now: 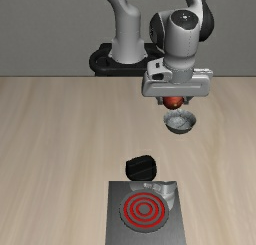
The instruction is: Pick up the onion and place it on the akita black bowl with the stove turned on
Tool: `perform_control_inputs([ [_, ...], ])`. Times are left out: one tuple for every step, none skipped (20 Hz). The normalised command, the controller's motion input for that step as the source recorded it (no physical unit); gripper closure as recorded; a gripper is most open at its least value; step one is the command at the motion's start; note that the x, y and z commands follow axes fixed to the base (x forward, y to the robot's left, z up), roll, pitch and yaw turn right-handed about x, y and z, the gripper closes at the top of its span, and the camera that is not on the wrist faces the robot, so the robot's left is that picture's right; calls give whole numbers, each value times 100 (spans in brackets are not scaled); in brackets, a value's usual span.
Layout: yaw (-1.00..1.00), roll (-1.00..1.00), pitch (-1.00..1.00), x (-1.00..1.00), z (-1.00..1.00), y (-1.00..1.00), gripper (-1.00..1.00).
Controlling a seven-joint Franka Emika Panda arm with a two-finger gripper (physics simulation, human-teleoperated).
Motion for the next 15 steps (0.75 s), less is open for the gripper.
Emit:
perform_control_inputs([
  [0, 0, 0, 0, 0, 100, 100],
  [0, 0, 0, 0, 0, 100, 100],
  [0, 0, 0, 0, 0, 0, -100],
  [0, 0, 0, 0, 0, 0, -100],
  [0, 0, 0, 0, 0, 0, -100],
  [0, 0, 0, 0, 0, 0, -100],
  [0, 0, 0, 0, 0, 0, -100],
  [0, 0, 0, 0, 0, 0, -100],
  [0, 0, 0, 0, 0, 0, -100],
  [0, 0, 0, 0, 0, 0, -100],
  [0, 0, 0, 0, 0, 0, -100],
  [0, 0, 0, 0, 0, 0, -100],
  [0, 0, 0, 0, 0, 0, -100],
  [0, 0, 0, 0, 0, 0, -100],
  [0, 0, 0, 0, 0, 0, -100],
])
